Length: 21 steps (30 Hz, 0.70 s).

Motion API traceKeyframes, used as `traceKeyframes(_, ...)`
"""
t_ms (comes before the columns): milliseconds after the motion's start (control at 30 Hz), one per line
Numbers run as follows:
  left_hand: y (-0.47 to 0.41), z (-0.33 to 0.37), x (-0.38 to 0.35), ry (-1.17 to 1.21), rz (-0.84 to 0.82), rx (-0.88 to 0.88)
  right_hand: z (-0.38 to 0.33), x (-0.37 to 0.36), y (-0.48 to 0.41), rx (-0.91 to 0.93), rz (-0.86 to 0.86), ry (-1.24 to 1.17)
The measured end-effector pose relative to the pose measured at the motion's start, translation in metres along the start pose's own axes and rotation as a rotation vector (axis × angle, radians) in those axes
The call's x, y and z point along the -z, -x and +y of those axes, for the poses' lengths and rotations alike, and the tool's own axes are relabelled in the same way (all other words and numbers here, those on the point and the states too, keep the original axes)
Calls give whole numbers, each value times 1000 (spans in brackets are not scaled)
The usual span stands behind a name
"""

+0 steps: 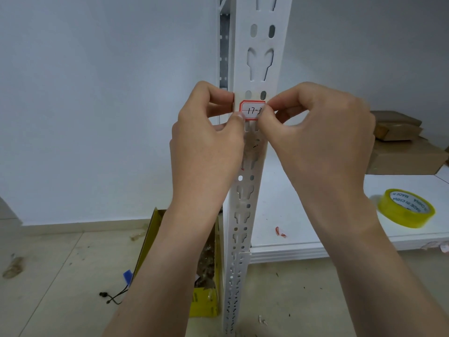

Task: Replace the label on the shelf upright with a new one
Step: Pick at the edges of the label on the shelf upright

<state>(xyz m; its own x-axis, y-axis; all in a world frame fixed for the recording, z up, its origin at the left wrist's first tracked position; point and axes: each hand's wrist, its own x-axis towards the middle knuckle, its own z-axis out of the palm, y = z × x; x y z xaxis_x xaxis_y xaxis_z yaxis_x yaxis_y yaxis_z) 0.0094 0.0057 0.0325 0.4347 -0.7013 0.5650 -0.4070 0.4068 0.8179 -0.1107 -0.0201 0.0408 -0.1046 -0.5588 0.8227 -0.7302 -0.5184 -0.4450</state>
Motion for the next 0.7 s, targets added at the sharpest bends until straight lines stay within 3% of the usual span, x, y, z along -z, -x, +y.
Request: traceKeyframes(700, 0, 0, 0, 8, -4, -3, 1, -3, 0, 31, 32, 6)
